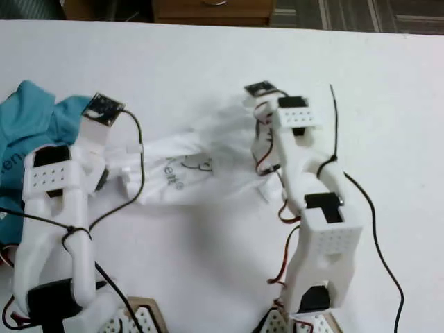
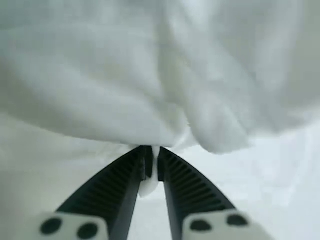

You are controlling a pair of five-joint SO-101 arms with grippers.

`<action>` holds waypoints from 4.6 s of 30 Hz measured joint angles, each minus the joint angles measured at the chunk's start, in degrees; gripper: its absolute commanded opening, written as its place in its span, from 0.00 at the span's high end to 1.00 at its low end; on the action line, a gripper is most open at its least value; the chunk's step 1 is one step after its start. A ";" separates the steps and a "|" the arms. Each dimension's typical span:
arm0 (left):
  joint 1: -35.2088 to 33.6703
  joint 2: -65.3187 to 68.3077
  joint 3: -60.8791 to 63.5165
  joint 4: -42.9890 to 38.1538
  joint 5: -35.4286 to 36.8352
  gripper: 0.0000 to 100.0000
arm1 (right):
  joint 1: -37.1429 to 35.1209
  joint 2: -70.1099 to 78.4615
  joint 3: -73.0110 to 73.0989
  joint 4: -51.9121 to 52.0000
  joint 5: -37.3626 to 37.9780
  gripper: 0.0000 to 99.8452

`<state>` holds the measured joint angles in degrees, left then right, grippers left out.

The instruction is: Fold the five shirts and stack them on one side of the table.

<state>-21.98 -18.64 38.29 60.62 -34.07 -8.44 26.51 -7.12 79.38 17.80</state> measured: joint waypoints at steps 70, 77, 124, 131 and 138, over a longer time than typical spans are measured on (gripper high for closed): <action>13.27 -49.93 -31.82 22.95 8.44 0.97 | 12.84 -67.52 -55.38 13.10 0.00 0.98; 13.27 -60.75 -30.42 25.23 8.44 0.97 | 12.84 -71.56 -55.38 14.51 0.00 0.98; 13.54 18.55 -40.70 -5.63 8.44 0.98 | 12.04 -24.09 -8.53 -23.21 -1.14 0.98; 13.98 43.16 -65.14 9.49 8.44 0.98 | 8.09 -6.59 -23.12 -13.63 -1.14 0.98; 14.42 61.80 -85.71 22.15 8.53 0.97 | 4.40 5.45 -28.22 -8.62 -1.14 0.98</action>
<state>-7.56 43.16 -47.43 82.77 -25.54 -4.04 31.96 -35.34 70.77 16.66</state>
